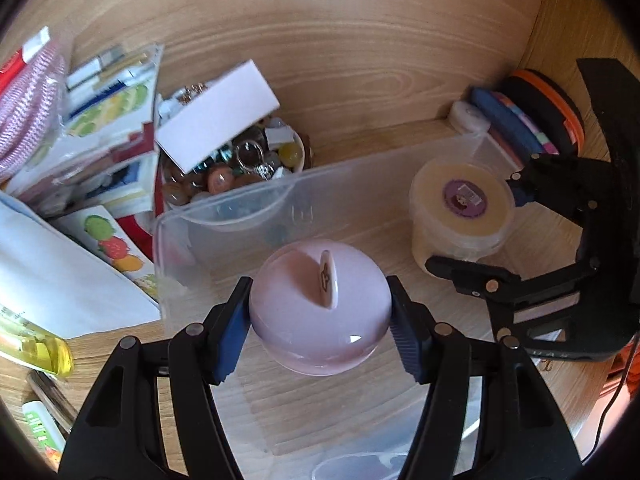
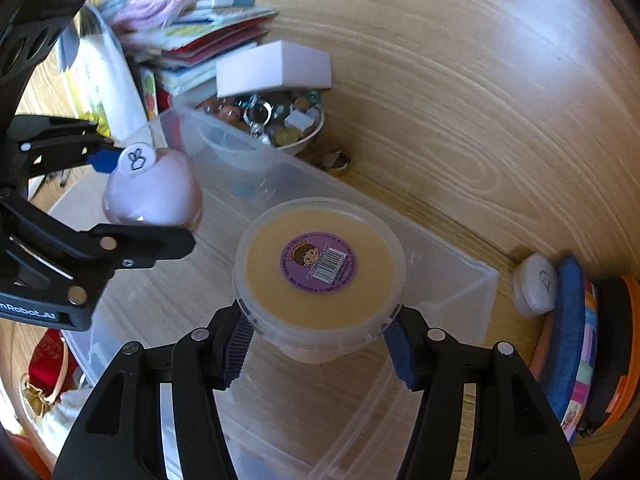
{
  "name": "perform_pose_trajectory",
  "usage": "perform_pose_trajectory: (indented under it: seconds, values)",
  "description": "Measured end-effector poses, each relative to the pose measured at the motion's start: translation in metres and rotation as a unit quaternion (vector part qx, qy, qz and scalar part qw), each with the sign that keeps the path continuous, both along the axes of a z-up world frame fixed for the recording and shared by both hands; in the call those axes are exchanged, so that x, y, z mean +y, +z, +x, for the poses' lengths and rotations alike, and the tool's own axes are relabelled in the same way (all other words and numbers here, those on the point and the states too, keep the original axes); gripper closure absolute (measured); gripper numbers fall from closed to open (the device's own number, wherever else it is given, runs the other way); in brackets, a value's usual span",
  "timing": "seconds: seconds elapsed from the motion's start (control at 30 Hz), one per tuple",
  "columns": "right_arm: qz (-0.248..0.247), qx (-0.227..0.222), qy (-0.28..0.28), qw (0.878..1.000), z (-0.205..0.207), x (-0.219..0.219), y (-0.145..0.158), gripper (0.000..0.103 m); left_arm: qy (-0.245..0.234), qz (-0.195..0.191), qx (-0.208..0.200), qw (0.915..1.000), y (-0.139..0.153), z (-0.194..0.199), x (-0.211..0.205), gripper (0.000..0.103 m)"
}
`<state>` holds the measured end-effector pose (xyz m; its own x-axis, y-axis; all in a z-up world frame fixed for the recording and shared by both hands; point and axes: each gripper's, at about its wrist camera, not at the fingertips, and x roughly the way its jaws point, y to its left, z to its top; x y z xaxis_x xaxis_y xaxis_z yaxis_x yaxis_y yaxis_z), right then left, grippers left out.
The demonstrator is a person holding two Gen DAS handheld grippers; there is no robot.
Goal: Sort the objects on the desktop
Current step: 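Lower the pink jar and cream tub into the clear box and release both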
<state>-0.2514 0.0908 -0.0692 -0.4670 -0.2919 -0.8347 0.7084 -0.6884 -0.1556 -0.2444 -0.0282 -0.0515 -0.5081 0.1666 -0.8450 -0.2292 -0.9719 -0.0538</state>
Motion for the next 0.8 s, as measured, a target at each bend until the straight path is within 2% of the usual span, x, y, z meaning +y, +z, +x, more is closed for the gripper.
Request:
perform_pose_trajectory:
  seconds: [0.17,0.5,0.67,0.73,0.8]
  values:
    - [0.035,-0.016,0.011,0.999,0.0,-0.007,-0.008,0.048,0.002,-0.017,-0.002,0.9999,-0.004,0.0,0.004,0.04]
    - [0.059,-0.018,0.018,0.998,0.006,-0.007,-0.01,0.047,0.009,-0.035,0.005,0.9993,0.0,0.006,0.003,0.04]
    - [0.083,0.006,0.0,0.997,0.013,-0.005,-0.008,0.033,0.013,-0.03,0.006,0.9994,0.006,0.011,-0.004,0.036]
    - [0.082,0.021,-0.002,0.996,0.019,-0.003,-0.003,0.033,0.014,-0.031,0.012,0.9994,0.008,0.01,0.003,0.03]
    - [0.075,0.019,-0.001,0.997,0.025,0.002,0.004,0.033,0.013,-0.029,0.018,0.9993,0.014,0.015,0.003,0.03]
